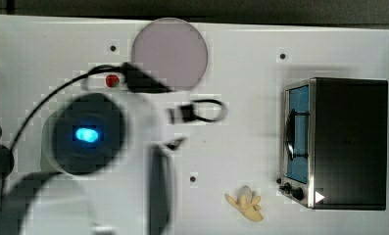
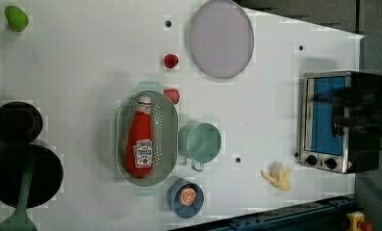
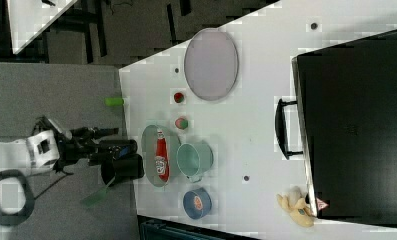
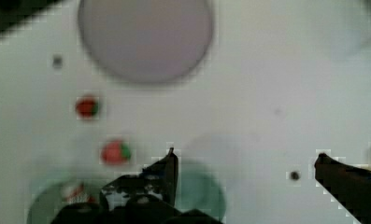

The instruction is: Pick ketchup from strainer and place it on the table

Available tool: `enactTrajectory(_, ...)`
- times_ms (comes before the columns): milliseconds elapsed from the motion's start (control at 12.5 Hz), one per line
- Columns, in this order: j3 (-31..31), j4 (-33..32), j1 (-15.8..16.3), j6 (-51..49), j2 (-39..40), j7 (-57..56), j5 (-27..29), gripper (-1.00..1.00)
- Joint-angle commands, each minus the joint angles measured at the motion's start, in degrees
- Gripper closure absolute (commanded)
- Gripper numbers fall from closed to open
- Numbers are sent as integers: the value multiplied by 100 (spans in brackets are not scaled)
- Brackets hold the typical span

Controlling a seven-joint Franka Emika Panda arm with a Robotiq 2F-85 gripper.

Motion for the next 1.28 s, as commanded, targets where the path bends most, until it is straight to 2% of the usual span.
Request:
enactTrajectory(80, 886, -94, 270, 438, 182, -109, 13, -100)
enactTrajectory(640, 2356, -223, 297, 1536, 1264, -94, -27, -100)
enactTrajectory(880, 2561, -472, 313, 1833, 1769, 233, -445, -100)
enactTrajectory(1280, 2554, -828, 419, 2787, 2776, 951, -1203, -100)
